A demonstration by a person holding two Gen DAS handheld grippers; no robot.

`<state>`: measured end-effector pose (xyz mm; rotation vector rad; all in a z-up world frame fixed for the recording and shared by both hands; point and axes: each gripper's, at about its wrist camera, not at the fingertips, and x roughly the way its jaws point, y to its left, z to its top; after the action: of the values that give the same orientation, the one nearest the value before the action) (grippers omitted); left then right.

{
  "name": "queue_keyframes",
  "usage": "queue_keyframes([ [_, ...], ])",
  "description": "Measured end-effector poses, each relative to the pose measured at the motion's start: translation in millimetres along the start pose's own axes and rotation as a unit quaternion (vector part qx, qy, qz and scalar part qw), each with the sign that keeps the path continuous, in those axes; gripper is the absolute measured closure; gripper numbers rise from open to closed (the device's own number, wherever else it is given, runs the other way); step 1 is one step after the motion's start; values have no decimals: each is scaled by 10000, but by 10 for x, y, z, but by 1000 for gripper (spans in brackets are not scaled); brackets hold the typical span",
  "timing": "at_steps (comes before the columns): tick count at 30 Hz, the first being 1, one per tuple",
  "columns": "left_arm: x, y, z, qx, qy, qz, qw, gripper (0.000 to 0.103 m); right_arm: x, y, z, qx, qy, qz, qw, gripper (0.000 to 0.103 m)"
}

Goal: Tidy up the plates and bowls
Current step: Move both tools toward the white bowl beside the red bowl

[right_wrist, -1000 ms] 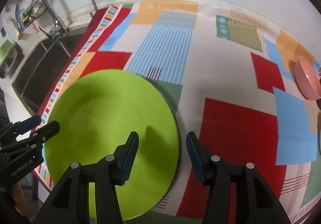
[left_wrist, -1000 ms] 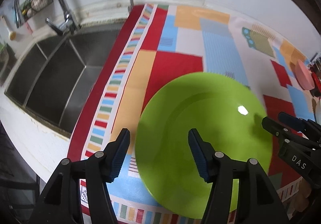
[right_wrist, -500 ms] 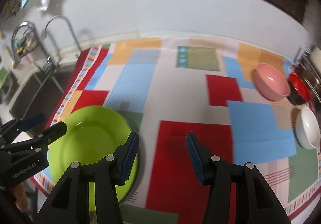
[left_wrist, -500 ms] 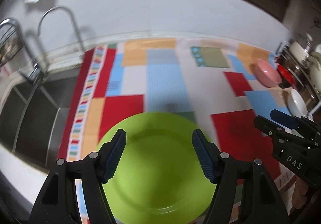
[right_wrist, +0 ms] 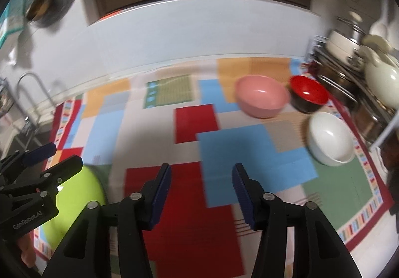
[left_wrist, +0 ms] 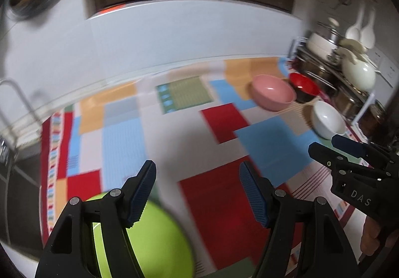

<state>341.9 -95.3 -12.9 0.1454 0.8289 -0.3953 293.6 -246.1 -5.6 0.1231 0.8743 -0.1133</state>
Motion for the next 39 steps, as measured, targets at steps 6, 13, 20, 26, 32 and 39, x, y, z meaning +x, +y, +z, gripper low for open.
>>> queue_keyframes([
  [6,193,-484,249,439,-32,-425,9981,34,-90,-532,41,402,-162,-430,9981,46],
  [13,431,-996,471,760,58,-833,9936,34,-143,-1085,62,811,-287,-880,9924,46],
  [20,648,-1439,682,968,65,-994,9903,34,-78,-1625,65,1270,-224,-1134,9851,46],
  [26,848,-1760,840,1028,85,-989,9897,34,5,-2024,116,1422,-187,-1209,9823,46],
  [32,1147,-2081,954,1239,262,-1021,9867,34,135,-2374,123,1677,-164,-1332,9767,46],
  [39,1500,-2384,1046,1421,515,-1048,9829,35,400,-2720,83,2033,71,-1311,9703,46],
])
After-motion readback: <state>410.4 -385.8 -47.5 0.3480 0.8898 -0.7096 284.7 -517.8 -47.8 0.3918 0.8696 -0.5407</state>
